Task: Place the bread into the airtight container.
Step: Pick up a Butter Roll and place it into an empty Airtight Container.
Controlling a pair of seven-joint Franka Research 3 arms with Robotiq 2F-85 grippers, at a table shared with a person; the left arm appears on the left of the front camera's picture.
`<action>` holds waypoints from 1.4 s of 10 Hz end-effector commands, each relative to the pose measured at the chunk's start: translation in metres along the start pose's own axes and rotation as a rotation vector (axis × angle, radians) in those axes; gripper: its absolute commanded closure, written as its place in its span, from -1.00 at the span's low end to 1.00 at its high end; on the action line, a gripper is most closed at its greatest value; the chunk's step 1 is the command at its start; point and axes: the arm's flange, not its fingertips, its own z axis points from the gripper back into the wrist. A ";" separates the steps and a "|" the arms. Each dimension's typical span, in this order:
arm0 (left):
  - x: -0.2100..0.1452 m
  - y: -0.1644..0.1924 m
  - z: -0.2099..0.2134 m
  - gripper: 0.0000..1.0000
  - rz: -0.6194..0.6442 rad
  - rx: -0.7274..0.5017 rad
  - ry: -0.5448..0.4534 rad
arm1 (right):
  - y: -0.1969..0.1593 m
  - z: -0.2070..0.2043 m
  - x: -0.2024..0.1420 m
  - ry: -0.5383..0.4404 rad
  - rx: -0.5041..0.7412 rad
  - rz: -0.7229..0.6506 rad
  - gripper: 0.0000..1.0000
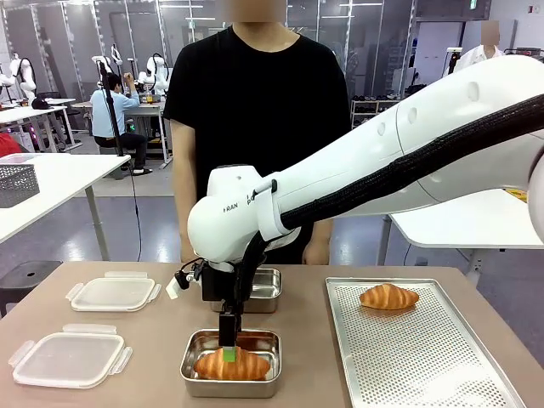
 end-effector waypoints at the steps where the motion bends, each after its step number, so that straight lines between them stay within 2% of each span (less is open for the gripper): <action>1: 0.001 0.000 0.002 -1.00 -0.008 -0.001 0.003 | 0.006 0.004 -0.007 -0.011 -0.025 -0.034 -1.00; 2: 0.001 0.000 0.002 -1.00 -0.008 -0.001 0.003 | 0.002 0.005 -0.016 -0.007 -0.032 -0.029 -1.00; 3: 0.001 0.000 0.002 -1.00 -0.008 -0.001 0.003 | -0.001 0.002 -0.001 -0.002 -0.002 -0.004 -1.00; 14: 0.001 0.000 0.002 -1.00 -0.008 -0.001 0.003 | -0.001 0.002 -0.001 -0.002 -0.002 -0.004 -1.00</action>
